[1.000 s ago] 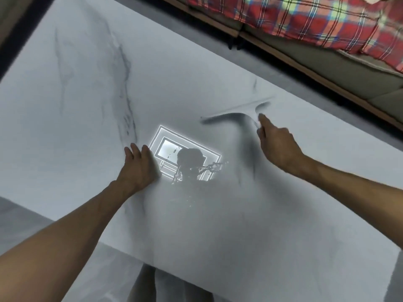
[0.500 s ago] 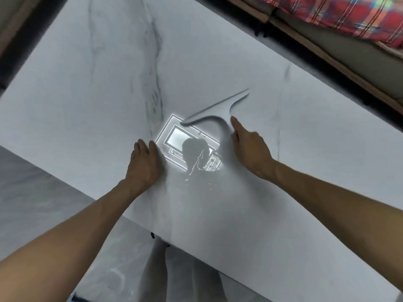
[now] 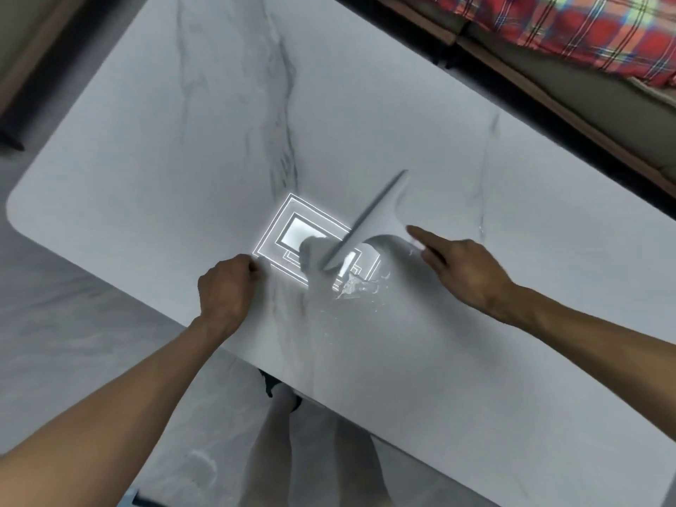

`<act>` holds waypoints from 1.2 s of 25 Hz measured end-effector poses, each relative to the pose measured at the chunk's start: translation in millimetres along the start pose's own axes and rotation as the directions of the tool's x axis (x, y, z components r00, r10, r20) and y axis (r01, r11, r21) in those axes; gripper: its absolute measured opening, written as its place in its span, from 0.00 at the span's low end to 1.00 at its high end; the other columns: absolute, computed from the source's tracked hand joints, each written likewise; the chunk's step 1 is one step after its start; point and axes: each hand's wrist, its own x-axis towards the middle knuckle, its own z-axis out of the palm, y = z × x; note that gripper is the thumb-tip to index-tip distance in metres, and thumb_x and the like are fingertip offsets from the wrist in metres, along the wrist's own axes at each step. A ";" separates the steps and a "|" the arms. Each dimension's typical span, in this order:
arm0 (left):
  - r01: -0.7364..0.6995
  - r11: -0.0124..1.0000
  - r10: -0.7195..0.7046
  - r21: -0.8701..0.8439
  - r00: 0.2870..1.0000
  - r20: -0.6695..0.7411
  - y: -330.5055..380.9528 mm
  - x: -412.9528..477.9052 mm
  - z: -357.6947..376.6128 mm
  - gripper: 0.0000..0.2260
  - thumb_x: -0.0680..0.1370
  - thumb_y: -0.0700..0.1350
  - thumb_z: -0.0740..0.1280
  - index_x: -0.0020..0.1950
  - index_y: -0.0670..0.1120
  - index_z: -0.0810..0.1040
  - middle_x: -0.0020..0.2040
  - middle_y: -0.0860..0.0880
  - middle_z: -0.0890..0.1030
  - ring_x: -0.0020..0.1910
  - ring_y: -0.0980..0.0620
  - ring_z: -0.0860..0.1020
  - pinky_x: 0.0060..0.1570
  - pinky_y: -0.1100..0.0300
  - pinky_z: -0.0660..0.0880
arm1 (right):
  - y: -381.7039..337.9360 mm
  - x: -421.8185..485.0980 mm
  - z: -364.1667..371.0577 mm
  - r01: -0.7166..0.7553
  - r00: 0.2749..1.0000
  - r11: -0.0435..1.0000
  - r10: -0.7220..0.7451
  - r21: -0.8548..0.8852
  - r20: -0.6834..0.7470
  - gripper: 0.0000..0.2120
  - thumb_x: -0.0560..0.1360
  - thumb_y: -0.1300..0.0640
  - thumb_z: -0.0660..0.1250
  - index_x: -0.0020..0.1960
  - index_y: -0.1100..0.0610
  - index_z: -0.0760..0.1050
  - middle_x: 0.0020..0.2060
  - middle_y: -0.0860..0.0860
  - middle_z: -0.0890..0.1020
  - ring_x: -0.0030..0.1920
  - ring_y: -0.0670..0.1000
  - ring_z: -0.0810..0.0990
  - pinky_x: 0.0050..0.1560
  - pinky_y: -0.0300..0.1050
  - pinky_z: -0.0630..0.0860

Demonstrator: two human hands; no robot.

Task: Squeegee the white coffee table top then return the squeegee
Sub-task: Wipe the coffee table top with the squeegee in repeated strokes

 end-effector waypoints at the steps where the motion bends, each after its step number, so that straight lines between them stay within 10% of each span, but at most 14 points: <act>1: 0.022 1.000 -0.022 -0.003 1.000 -0.006 -12.0 0.2 1.1 0.07 0.77 0.42 0.61 0.44 0.48 0.78 0.41 0.47 0.83 0.37 0.43 0.76 0.37 0.58 0.65 | -27.0 15.8 13.4 0.053 0.999 0.999 -0.053 0.007 0.011 0.20 0.82 0.47 0.52 0.74 0.37 0.59 0.45 0.54 0.83 0.47 0.61 0.80 0.46 0.51 0.75; 8: 0.111 0.984 -0.106 -0.137 0.993 0.042 -65.1 2.7 6.1 0.03 0.77 0.42 0.59 0.49 0.47 0.71 0.45 0.47 0.79 0.39 0.46 0.74 0.36 0.56 0.68 | -110.0 39.6 92.4 0.313 0.944 0.941 -0.292 -0.133 0.152 0.22 0.82 0.49 0.52 0.75 0.37 0.56 0.46 0.52 0.80 0.45 0.59 0.80 0.40 0.48 0.71; 13: -0.068 0.991 0.090 -0.116 0.976 0.196 -68.0 -8.8 12.7 0.13 0.76 0.37 0.62 0.60 0.38 0.72 0.62 0.42 0.68 0.52 0.42 0.74 0.40 0.54 0.71 | -21.1 -30.6 68.6 0.115 0.992 0.969 -0.100 -0.218 0.080 0.22 0.82 0.49 0.52 0.74 0.35 0.57 0.41 0.47 0.79 0.41 0.55 0.79 0.37 0.45 0.70; 18: -0.049 0.989 0.072 -0.139 0.984 0.162 -73.4 -6.2 5.3 0.05 0.79 0.40 0.60 0.50 0.40 0.74 0.54 0.42 0.73 0.46 0.43 0.73 0.40 0.54 0.70 | 6.2 -81.1 47.9 -0.088 0.993 0.945 0.110 -0.314 0.051 0.23 0.81 0.46 0.50 0.76 0.37 0.53 0.44 0.46 0.81 0.40 0.56 0.80 0.37 0.48 0.72; 26: 0.171 0.936 -0.194 -0.308 0.980 -0.046 -112.2 -16.1 15.6 0.05 0.80 0.45 0.59 0.45 0.46 0.70 0.42 0.49 0.77 0.39 0.48 0.74 0.38 0.57 0.67 | -172.3 -2.6 145.1 0.323 0.932 0.944 -0.306 -0.068 0.193 0.22 0.82 0.43 0.48 0.75 0.39 0.56 0.51 0.49 0.81 0.51 0.56 0.80 0.48 0.48 0.75; 30: 0.053 0.950 -0.060 -0.306 0.998 -0.015 -115.6 -36.8 22.3 0.06 0.78 0.40 0.61 0.53 0.46 0.70 0.48 0.51 0.76 0.46 0.49 0.75 0.42 0.57 0.69 | -172.3 2.5 166.0 0.363 0.914 0.928 -0.336 -0.089 0.227 0.21 0.82 0.45 0.49 0.75 0.38 0.56 0.48 0.50 0.79 0.50 0.56 0.79 0.45 0.47 0.72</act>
